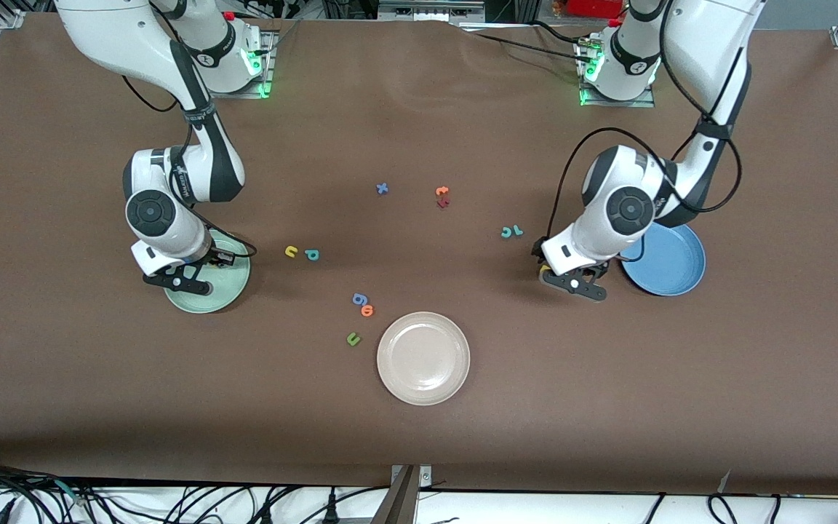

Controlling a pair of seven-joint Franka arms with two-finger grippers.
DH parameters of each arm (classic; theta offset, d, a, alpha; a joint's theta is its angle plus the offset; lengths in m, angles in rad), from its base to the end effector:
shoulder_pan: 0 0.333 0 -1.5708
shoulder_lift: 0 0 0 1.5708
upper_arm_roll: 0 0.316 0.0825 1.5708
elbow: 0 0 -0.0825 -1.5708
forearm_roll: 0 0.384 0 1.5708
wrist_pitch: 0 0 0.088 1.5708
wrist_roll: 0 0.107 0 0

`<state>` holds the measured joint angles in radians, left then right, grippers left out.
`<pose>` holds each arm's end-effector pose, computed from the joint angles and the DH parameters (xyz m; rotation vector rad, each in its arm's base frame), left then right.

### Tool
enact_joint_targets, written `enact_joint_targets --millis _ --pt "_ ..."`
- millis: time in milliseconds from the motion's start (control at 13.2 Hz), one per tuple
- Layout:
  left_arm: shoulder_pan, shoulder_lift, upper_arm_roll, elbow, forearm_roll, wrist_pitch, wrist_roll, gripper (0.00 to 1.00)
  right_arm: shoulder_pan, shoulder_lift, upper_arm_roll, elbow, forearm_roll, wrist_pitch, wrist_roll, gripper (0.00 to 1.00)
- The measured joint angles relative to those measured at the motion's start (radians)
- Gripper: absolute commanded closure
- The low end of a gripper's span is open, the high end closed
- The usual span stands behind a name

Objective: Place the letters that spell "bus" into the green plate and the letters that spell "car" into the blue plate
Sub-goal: 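Release the yellow letter onto the green plate while the left gripper grasps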

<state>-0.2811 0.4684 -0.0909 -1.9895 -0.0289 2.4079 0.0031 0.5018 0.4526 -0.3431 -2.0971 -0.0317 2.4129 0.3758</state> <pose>0.5645 -0.2190 0.2220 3.0444 -0.5295 -0.0907 0.5641 0.0895 0.2051 2.9369 -0.2479 -0.0945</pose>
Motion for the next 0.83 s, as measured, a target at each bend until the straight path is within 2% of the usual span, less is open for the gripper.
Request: enact_joint_targets --millis 227,455,606,758,833 --pt "-0.022 0.042 0.000 -0.032 0.016 0.129 0.061 0.05 0.006 -0.017 0.041 0.055 0.021 -0.081 0.032 0.00" --pt "-0.022 0.069 0.002 -0.068 0.143 0.218 0.093 0.07 0.025 -0.028 0.128 0.162 0.081 -0.205 0.240 0.01" --pt "-0.022 0.078 0.002 -0.078 0.187 0.236 0.098 0.10 0.056 -0.013 0.181 0.182 0.090 -0.195 0.442 0.02" --pt "-0.022 0.080 0.002 -0.080 0.188 0.238 0.105 0.11 0.100 0.025 0.193 0.183 0.092 -0.134 0.616 0.03" --pt "-0.022 0.080 0.002 -0.080 0.188 0.238 0.106 0.21 0.116 0.050 0.194 0.183 0.092 -0.104 0.678 0.08"
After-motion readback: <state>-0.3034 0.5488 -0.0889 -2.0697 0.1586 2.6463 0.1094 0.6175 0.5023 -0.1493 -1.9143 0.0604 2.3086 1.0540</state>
